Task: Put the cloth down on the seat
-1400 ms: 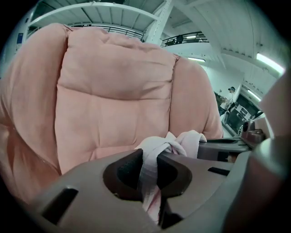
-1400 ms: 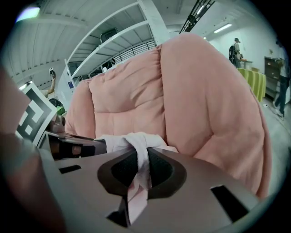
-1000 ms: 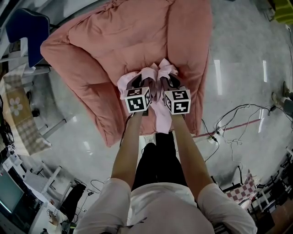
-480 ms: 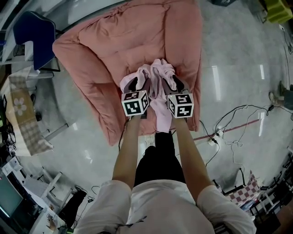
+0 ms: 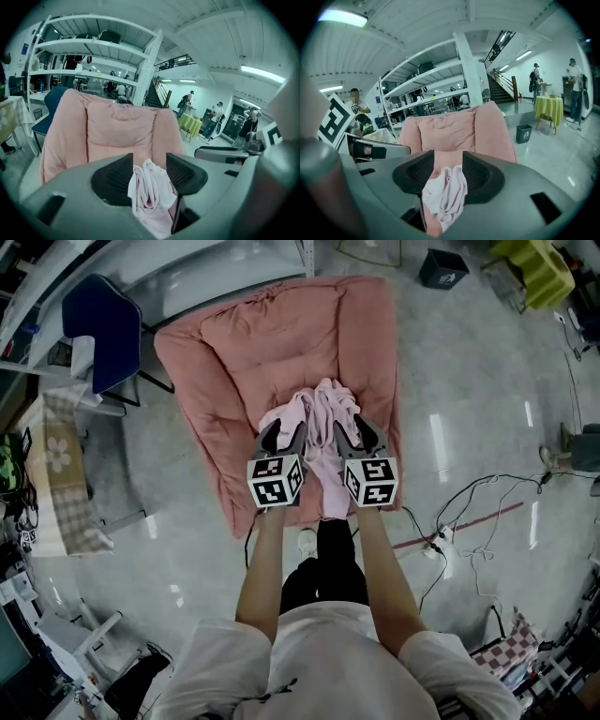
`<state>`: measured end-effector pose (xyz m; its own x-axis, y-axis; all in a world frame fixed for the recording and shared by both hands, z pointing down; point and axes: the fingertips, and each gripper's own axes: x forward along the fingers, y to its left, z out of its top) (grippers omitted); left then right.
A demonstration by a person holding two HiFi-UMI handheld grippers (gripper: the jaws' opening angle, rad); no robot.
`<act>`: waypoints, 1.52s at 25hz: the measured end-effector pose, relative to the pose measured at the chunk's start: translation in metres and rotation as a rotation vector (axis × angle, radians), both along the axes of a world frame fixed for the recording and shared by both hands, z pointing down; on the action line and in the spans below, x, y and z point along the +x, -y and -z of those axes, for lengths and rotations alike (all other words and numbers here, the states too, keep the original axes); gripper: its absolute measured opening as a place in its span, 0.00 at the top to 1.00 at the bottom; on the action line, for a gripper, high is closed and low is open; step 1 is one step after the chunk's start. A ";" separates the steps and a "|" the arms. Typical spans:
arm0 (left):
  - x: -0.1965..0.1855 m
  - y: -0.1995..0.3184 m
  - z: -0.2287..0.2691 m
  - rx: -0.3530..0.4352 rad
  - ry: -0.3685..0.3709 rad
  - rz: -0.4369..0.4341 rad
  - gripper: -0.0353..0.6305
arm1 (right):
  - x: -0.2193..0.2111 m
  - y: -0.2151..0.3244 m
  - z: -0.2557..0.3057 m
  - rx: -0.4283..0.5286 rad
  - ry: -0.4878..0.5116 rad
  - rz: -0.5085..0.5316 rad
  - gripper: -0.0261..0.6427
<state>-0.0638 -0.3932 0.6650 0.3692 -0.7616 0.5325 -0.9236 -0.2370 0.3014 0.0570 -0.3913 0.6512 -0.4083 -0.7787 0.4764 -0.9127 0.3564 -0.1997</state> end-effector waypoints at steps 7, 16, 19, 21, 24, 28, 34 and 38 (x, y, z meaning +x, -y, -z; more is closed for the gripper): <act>-0.018 -0.036 0.090 0.134 -0.013 0.022 0.63 | -0.021 -0.034 0.082 0.108 0.019 0.007 0.71; -0.037 -0.100 0.156 0.266 -0.020 0.071 0.74 | -0.058 -0.099 0.153 0.235 0.023 0.081 0.75; -0.046 -0.119 0.181 0.313 -0.007 0.077 0.76 | -0.067 -0.118 0.180 0.291 0.015 0.095 0.79; -0.052 -0.132 0.198 0.345 0.006 0.087 0.79 | -0.074 -0.129 0.199 0.339 0.012 0.107 0.82; -0.059 -0.151 0.218 0.391 0.013 0.110 0.85 | -0.082 -0.143 0.225 0.402 0.005 0.113 0.86; -0.068 -0.172 0.244 0.477 0.059 0.164 0.89 | -0.088 -0.162 0.252 0.449 -0.007 0.132 0.89; -0.072 -0.191 0.286 0.593 0.097 0.159 0.93 | -0.089 -0.183 0.289 0.531 -0.005 0.112 0.91; -0.074 -0.195 0.307 0.639 0.120 0.129 0.93 | -0.090 -0.188 0.306 0.582 -0.019 0.093 0.92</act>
